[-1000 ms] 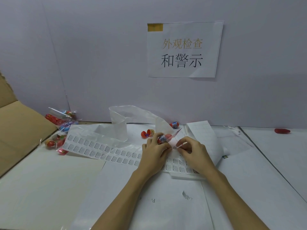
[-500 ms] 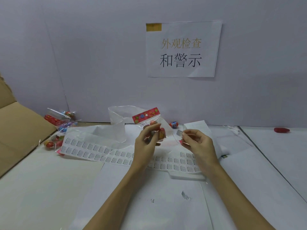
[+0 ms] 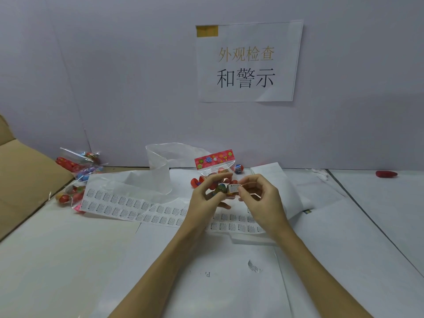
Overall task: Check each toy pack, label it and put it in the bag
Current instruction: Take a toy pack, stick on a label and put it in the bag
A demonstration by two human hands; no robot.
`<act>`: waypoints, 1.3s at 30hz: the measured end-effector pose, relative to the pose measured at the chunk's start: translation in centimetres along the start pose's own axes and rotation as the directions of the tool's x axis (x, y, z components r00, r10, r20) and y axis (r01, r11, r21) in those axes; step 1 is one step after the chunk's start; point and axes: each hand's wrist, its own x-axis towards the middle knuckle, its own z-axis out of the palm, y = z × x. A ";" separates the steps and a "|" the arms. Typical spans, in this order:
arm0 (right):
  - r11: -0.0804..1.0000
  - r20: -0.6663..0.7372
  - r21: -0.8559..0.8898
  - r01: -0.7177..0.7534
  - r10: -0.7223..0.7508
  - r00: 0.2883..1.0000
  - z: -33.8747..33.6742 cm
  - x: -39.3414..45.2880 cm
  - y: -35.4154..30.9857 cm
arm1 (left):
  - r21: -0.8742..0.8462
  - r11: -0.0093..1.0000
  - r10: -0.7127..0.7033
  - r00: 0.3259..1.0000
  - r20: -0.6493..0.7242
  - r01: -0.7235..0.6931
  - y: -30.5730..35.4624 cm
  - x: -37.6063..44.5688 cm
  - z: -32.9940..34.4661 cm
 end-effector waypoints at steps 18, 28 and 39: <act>0.999 0.018 -0.026 0.026 -0.025 1.000 0.3 0.1 0.3 | 0.016 1.000 -0.008 1.000 -0.020 0.009 -0.1 0.1 0.1; 0.998 -0.113 0.002 -0.060 0.060 0.992 0.5 0.4 1.2 | 0.031 0.999 0.035 0.999 -0.023 -0.034 -0.2 0.1 0.0; 0.992 0.088 0.030 -0.125 0.122 0.989 0.9 -0.1 0.1 | -0.047 0.998 0.052 0.997 0.051 -0.050 0.0 -0.3 0.1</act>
